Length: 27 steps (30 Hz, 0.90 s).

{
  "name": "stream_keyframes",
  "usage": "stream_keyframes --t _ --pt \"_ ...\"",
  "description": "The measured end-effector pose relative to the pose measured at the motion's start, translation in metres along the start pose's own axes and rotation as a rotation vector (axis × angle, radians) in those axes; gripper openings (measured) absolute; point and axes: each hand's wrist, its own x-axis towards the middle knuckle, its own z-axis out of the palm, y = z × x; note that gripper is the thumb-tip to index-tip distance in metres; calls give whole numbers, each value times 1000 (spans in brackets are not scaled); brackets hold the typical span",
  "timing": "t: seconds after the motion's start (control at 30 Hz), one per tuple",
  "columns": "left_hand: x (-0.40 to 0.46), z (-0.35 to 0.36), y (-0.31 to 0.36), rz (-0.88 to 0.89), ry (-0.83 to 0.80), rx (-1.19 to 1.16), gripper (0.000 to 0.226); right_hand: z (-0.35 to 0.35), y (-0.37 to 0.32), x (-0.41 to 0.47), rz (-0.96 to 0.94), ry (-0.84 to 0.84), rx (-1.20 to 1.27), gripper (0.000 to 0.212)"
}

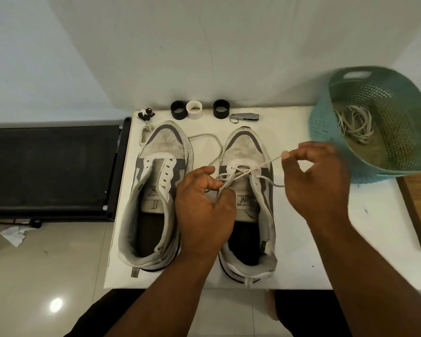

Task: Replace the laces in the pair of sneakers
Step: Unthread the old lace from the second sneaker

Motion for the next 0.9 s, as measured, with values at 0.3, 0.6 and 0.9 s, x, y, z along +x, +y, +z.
stream_keyframes --t 0.3,0.6,0.9 --pt "1 -1 1 -22 -21 -3 7 29 -24 -39 -300 -291 -344 19" --pt "0 1 2 -18 20 -13 8 -4 9 5 -10 47 -127 7" --pt "0 -1 3 -17 2 -6 8 23 -25 -37 -212 -284 -341 37"
